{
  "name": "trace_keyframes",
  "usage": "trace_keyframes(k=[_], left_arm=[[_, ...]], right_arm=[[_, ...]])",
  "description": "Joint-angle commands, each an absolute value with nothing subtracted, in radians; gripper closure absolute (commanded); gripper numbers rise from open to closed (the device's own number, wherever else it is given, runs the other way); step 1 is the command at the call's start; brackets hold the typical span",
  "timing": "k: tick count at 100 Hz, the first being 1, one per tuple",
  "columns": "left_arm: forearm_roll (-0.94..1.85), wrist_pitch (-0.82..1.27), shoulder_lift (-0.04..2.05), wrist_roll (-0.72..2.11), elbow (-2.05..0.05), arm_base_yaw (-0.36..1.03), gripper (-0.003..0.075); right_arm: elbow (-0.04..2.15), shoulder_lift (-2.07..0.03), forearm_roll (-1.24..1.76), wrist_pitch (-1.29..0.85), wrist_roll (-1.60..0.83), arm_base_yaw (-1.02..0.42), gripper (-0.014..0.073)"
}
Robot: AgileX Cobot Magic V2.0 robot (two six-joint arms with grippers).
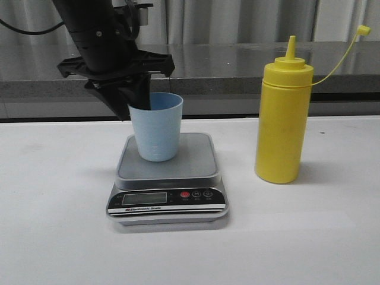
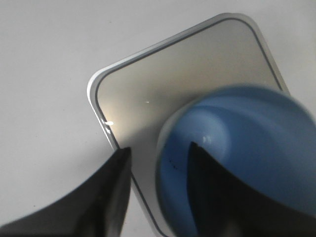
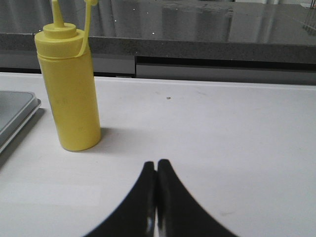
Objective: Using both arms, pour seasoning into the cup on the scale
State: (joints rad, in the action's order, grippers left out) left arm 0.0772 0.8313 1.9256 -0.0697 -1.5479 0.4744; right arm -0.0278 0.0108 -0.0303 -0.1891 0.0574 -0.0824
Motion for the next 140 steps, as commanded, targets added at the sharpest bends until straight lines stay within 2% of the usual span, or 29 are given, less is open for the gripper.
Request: trace_keyframes(k=[1, 11, 59, 94, 122, 140], left_arm=[[0.092, 0.811, 1.863, -0.073, -1.584, 0.484, 0.0263], [0.092, 0.821, 1.847, -0.073, -1.604, 0.484, 0.021], [0.0, 0.788, 1.674, -0.077, -1.576, 0.468, 0.0209], [0.0, 0.567, 1.386, -0.124, -1.261, 0.348, 0.0209], [0.0, 0.461, 1.066, -0.124, -0.968, 0.184, 0.0209], [0.0, 0.367, 0.841, -0.124, -0.792, 0.13, 0.0209]], right_arm=[[-0.006, 0.03, -0.032, -0.107, 0.058, -0.075, 0.066], [-0.006, 0.03, -0.032, -0.107, 0.058, -0.075, 0.066], [-0.006, 0.03, -0.032, -0.107, 0.058, -0.075, 0.066], [-0.006, 0.03, -0.032, -0.107, 0.058, -0.075, 0.066], [-0.006, 0.03, -0.032, -0.107, 0.058, -0.075, 0.066], [-0.006, 0.03, -0.032, -0.107, 0.058, -0.075, 0.066]])
